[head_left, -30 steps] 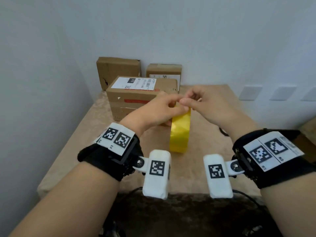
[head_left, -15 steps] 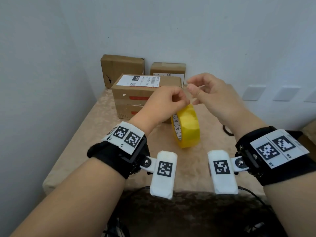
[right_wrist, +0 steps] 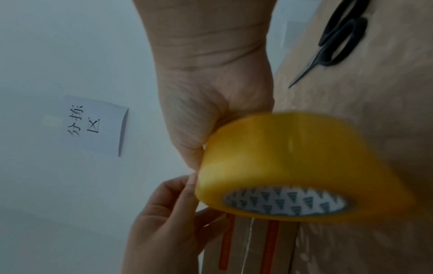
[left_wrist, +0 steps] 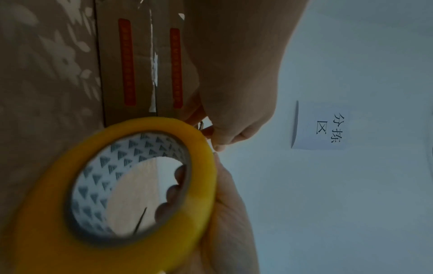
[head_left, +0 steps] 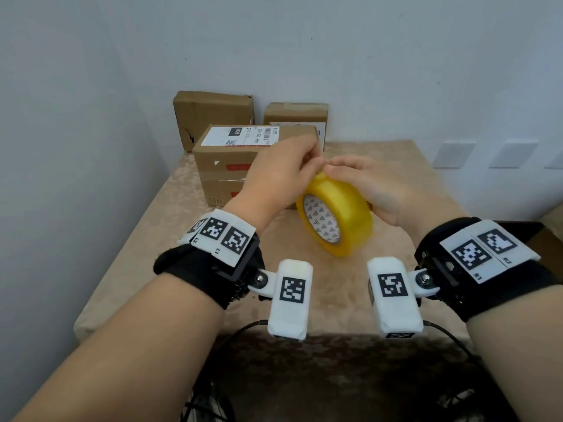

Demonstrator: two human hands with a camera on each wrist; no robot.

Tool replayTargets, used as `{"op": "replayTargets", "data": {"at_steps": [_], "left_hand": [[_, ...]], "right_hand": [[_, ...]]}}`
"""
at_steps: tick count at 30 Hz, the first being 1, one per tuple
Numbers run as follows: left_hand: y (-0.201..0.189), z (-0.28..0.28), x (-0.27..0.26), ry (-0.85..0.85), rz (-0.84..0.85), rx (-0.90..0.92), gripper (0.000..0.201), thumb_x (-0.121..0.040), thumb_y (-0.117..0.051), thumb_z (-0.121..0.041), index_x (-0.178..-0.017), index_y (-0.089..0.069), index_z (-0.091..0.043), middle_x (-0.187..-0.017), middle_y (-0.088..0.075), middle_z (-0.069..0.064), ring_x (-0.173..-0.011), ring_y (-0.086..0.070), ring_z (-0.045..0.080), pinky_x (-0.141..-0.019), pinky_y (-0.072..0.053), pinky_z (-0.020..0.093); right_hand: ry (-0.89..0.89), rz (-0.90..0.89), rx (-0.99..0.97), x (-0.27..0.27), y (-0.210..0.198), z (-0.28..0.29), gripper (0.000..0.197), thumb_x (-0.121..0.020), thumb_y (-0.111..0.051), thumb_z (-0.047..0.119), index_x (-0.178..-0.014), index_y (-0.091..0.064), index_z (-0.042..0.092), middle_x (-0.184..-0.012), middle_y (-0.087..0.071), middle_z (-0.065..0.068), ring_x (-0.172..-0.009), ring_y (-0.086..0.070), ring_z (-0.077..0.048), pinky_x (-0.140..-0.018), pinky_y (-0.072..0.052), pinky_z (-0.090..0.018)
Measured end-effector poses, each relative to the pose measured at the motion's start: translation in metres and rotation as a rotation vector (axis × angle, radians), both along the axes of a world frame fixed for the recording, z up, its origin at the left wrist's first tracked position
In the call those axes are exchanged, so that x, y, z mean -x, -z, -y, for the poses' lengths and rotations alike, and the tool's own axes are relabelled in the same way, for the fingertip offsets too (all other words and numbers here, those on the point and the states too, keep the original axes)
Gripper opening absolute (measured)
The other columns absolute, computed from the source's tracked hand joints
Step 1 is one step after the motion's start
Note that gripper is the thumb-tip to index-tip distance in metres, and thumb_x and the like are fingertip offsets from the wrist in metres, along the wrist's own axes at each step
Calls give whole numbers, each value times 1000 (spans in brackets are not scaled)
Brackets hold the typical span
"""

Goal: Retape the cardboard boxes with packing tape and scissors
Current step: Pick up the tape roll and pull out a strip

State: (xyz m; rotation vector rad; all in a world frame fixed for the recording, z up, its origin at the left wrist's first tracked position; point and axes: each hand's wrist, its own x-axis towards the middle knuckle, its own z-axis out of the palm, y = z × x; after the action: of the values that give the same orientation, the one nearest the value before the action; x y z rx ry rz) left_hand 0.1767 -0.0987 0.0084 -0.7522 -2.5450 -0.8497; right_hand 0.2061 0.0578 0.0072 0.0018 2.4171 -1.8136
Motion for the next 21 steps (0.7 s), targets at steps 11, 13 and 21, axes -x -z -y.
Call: {"op": "replayTargets", "data": {"at_steps": [11,13,21], "left_hand": [[-1,-13,-7,107,381,-313,21,-99,-45,-17,-78,-43,-20,-75,-62,4,-73,-68,26,-62,-59,38],[-2,-15,-9,120,352,-332,21,-99,-43,-18,-79,-43,-21,-75,-63,3,-71,-67,24,-64,-59,43],[6,-18,3,14,223,-343,23,-98,-44,-21,-77,-42,-28,-72,-66,-1,-69,-67,18,-70,-57,46]], "right_hand": [[49,-164,-746,-6,-35,-10,31,-101,-44,41,-118,-67,28,-108,-62,4,-81,-44,-6,-62,-31,-19],[65,-172,-802,-5,-40,-9,33,-101,-43,41,-116,-68,25,-111,-66,-1,-70,-43,-7,-55,-28,-14],[87,-158,-707,-6,-37,-7,46,-97,-41,52,-114,-69,20,-109,-68,-8,-91,-57,-8,-52,-34,-4]]}}
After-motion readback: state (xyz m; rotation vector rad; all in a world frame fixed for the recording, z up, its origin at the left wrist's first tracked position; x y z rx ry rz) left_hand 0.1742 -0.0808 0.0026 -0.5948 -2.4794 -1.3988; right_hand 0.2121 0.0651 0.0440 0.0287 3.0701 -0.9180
